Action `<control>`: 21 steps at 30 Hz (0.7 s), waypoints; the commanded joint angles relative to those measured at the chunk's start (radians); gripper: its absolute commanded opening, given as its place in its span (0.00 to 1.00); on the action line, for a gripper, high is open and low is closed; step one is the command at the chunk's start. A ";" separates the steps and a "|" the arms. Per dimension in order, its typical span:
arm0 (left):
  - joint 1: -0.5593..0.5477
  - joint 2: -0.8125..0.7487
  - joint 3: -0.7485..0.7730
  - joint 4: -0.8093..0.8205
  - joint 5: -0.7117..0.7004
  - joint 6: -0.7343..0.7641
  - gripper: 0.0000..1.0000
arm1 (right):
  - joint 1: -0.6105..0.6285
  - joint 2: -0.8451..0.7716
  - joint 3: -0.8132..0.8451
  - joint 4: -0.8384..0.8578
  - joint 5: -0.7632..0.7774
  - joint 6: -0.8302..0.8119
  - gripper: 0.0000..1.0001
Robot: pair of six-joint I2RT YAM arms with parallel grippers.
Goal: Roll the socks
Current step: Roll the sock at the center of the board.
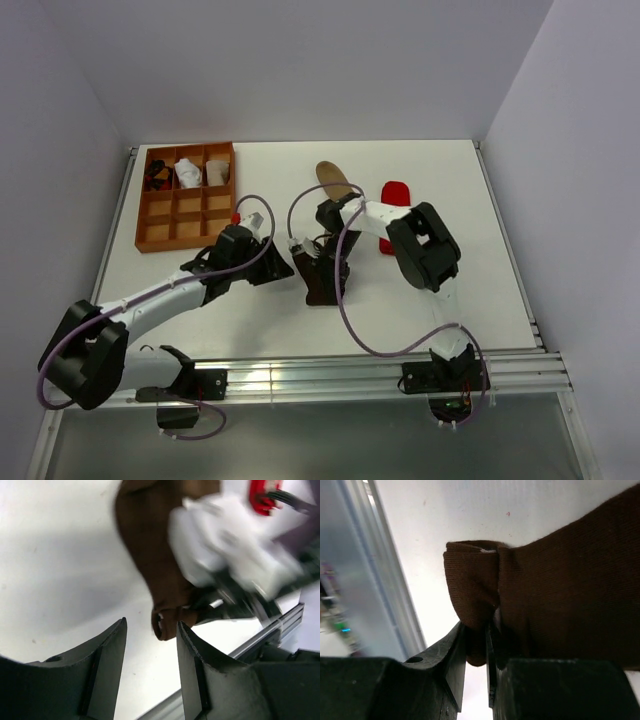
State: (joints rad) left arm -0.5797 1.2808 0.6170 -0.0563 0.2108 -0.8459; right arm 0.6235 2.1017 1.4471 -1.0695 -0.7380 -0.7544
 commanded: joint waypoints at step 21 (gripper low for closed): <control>-0.243 0.238 -0.005 0.469 0.008 0.234 0.50 | -0.120 0.337 0.285 -0.336 -0.103 -0.040 0.19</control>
State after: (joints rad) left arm -0.8097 1.5013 0.6075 0.3130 0.1844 -0.6350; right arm 0.5186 2.3959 1.7115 -1.4033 -0.9131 -0.7776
